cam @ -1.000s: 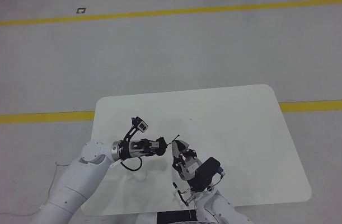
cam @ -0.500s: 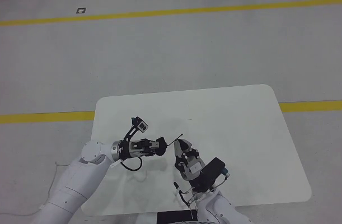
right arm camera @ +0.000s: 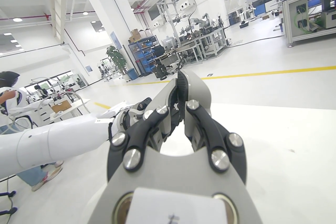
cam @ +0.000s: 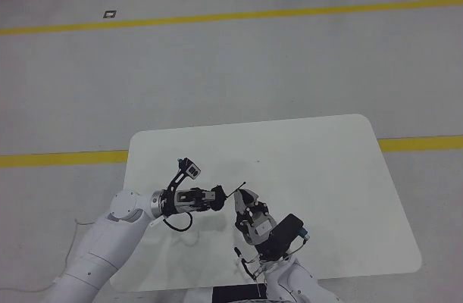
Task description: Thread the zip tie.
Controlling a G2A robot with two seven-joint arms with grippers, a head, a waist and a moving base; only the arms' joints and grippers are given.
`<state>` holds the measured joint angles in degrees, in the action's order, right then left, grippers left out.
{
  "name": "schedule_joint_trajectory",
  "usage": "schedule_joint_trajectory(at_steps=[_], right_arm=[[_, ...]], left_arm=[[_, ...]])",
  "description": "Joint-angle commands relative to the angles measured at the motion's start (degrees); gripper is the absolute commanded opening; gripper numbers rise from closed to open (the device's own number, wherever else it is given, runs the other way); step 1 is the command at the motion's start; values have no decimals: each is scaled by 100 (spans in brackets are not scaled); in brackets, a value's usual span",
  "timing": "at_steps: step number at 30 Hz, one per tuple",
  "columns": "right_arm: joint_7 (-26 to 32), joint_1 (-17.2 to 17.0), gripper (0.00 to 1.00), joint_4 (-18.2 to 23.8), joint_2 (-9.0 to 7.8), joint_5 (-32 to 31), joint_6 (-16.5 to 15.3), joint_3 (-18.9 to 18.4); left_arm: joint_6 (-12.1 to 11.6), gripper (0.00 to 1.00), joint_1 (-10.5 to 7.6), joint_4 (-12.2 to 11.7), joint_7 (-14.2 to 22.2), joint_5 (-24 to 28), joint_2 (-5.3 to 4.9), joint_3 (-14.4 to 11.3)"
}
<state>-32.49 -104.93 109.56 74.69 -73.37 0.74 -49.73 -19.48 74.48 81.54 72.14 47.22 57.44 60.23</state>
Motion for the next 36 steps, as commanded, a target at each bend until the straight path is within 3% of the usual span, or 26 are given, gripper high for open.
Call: schedule_joint_trajectory(at_steps=[1, 36], right_arm=[[-3, 7, 0, -6, 1, -4, 4, 7], [12, 103, 0, -151, 31, -161, 219, 53]], left_arm=[[0, 0, 0, 0, 0, 0, 0, 0], [0, 0, 0, 0, 0, 0, 0, 0]])
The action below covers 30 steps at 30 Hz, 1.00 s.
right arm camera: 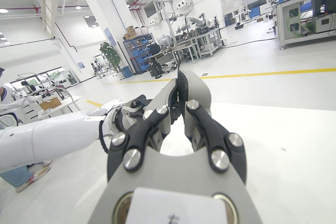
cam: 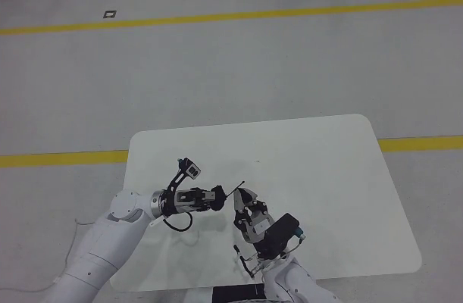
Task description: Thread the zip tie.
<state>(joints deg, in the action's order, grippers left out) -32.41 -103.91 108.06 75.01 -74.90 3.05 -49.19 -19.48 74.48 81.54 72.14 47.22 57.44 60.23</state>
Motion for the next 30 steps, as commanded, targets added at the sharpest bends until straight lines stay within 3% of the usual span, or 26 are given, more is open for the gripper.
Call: schedule_joint_trajectory(at_steps=[1, 12, 30], right_arm=[[11, 2, 0, -6, -3, -21, -25, -2], [77, -12, 0, -25, -26, -94, -154, -35], [0, -63, 0, 11, -86, -36, -653, -73]], left_arm=[[0, 0, 0, 0, 0, 0, 0, 0], [0, 0, 0, 0, 0, 0, 0, 0], [0, 0, 0, 0, 0, 0, 0, 0]])
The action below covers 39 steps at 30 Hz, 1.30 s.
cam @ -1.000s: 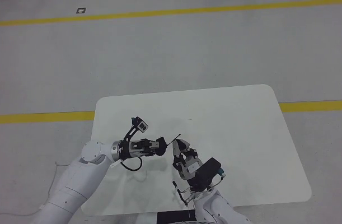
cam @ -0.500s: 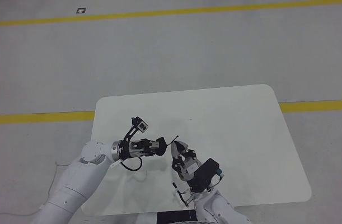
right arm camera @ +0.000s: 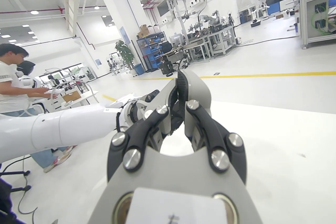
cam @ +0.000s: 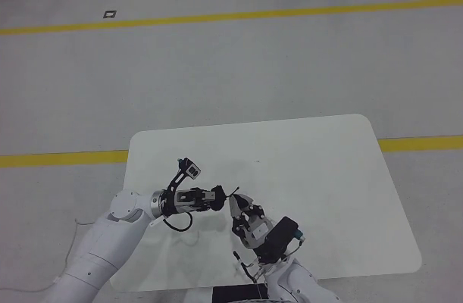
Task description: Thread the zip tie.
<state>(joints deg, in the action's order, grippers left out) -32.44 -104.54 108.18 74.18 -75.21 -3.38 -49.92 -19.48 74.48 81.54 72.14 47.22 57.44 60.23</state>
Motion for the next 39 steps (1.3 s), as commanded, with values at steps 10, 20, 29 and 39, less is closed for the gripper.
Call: schedule_joint_trajectory(at_steps=[10, 20, 29, 39], right_arm=[[20, 35, 0, -3, -21, -46, -189, 49], [118, 62, 0, -7, -40, -86, -251, 84], [196, 93, 0, -14, -43, -160, -96, 102], [285, 149, 0, -25, -29, -182, 125, 139]], left_arm=[[0, 0, 0, 0, 0, 0, 0, 0], [0, 0, 0, 0, 0, 0, 0, 0], [0, 0, 0, 0, 0, 0, 0, 0], [0, 0, 0, 0, 0, 0, 0, 0]])
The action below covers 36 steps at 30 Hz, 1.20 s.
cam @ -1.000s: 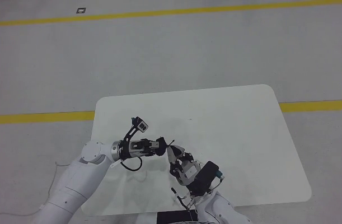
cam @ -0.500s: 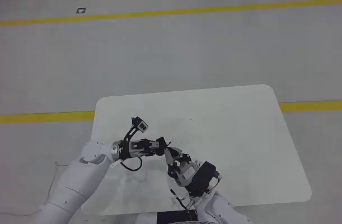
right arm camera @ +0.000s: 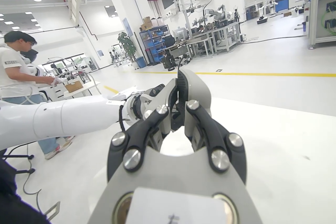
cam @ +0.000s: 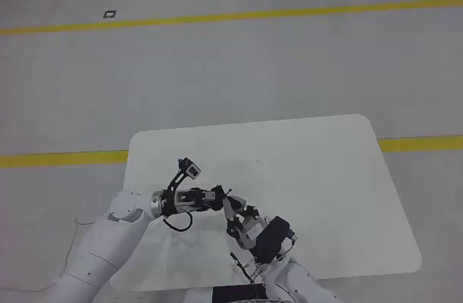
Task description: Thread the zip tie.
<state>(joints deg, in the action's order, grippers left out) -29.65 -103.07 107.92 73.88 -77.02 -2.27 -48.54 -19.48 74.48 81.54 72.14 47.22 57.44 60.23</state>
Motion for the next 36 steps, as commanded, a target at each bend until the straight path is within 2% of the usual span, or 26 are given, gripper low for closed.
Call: schedule_joint_trajectory(at_steps=[1, 15, 36], right_arm=[[16, 5, 0, 0, 2, -1, 39, 2], [-194, 10, 0, 32, 20, 136, 308, -55], [-199, 75, 0, -69, 45, 96, 464, -65]], left_arm=[[0, 0, 0, 0, 0, 0, 0, 0], [0, 0, 0, 0, 0, 0, 0, 0], [0, 0, 0, 0, 0, 0, 0, 0]])
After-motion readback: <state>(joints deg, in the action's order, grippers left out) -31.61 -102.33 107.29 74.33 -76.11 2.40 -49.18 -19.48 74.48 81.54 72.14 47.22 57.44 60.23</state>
